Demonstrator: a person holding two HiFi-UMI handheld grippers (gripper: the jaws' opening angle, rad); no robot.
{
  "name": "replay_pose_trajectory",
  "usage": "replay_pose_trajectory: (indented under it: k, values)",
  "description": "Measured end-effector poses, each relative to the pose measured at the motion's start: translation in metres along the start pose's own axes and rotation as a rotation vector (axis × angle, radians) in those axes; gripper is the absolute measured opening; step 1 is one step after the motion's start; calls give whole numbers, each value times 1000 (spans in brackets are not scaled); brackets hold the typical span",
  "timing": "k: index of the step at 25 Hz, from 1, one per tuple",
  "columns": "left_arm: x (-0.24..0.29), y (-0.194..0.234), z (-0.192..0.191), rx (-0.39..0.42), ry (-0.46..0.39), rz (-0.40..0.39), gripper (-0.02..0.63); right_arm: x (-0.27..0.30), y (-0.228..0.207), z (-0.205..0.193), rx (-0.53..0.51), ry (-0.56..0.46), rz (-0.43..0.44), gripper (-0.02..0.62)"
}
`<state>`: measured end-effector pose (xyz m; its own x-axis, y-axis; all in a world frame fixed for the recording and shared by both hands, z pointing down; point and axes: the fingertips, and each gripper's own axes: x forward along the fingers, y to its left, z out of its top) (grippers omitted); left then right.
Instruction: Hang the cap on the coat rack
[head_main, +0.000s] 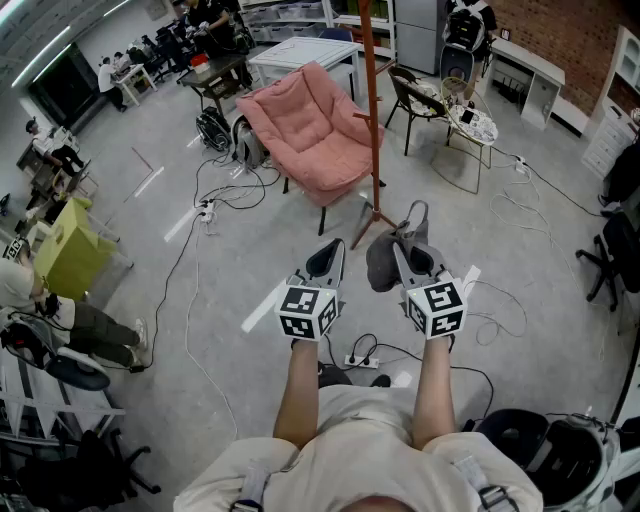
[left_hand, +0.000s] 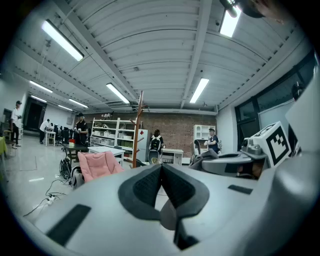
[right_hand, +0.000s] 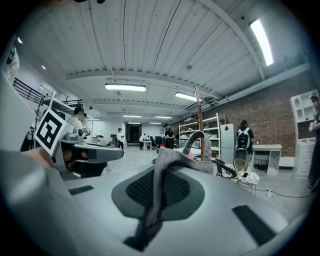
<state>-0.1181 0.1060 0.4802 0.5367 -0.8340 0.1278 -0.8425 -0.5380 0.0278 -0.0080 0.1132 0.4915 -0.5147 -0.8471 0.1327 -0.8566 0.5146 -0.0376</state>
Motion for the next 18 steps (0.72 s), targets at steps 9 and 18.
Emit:
replay_pose_trajectory:
  k: [9, 18]
  values:
    - [-5, 5, 5, 9, -9, 36, 8, -2, -1, 12, -14, -31, 13, 8]
    - [-13, 0, 11, 27, -6, 40, 8, -19, -13, 27, 28, -98, 6, 9]
